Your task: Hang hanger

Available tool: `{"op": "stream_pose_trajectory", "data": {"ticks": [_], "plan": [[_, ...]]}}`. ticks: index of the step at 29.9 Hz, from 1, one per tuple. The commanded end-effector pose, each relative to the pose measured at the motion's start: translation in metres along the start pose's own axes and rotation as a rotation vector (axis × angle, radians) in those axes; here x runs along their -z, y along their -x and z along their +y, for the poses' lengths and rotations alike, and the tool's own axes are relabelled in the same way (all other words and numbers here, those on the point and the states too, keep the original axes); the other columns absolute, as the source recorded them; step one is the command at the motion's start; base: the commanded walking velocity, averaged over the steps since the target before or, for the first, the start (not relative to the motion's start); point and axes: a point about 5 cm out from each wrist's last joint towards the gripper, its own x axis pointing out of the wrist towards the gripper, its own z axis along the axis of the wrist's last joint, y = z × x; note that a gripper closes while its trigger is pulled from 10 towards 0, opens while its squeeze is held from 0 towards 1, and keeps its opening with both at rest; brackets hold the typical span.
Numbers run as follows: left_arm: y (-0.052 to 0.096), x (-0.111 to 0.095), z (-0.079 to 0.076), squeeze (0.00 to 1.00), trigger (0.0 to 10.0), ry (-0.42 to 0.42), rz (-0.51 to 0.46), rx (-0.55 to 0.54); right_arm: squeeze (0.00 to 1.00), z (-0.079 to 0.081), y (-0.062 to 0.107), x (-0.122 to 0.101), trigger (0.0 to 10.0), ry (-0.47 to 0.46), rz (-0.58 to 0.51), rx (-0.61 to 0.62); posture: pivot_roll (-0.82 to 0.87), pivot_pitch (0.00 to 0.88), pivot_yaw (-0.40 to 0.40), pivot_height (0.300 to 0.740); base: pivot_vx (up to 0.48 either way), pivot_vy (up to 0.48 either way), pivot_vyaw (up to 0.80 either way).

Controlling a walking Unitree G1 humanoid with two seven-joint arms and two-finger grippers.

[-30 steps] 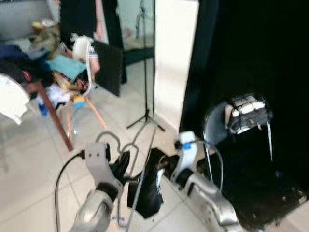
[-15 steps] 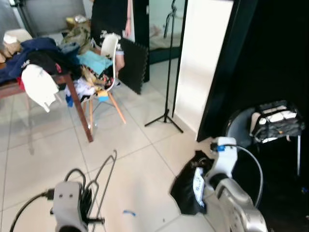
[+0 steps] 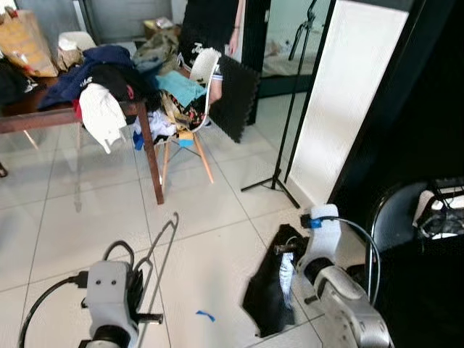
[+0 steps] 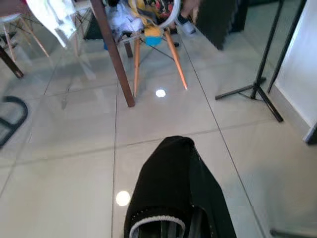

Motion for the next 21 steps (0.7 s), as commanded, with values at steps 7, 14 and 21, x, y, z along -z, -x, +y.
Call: {"op": "stream_pose_trajectory", "data": {"ticks": [7, 14, 21], "plan": [[-0.006, -0.009, -0.017, 0.0, 10.0, 0.097, -0.022, 0.05, 0.0, 0.019, -0.009, -0.007, 10.0, 0.017, -0.022, -0.069, 0.03, 0.0, -0.042, 0.74, 0.0, 0.0, 0.0], [0.0, -0.004, -0.017, 0.0, 10.0, 0.094, 0.001, 0.032, 0.0, 0.013, -0.001, 0.003, 10.0, -0.069, 0.009, -0.063, 0.03, 0.0, -0.039, 0.74, 0.0, 0.0, 0.0], [-0.005, -0.004, -0.015, 0.0, 10.0, 0.076, -0.013, 0.013, 0.0, 0.005, -0.004, 0.004, 10.0, -0.03, 0.013, -0.051, 0.01, 0.0, -0.045, 0.74, 0.0, 0.0, 0.0]]}}
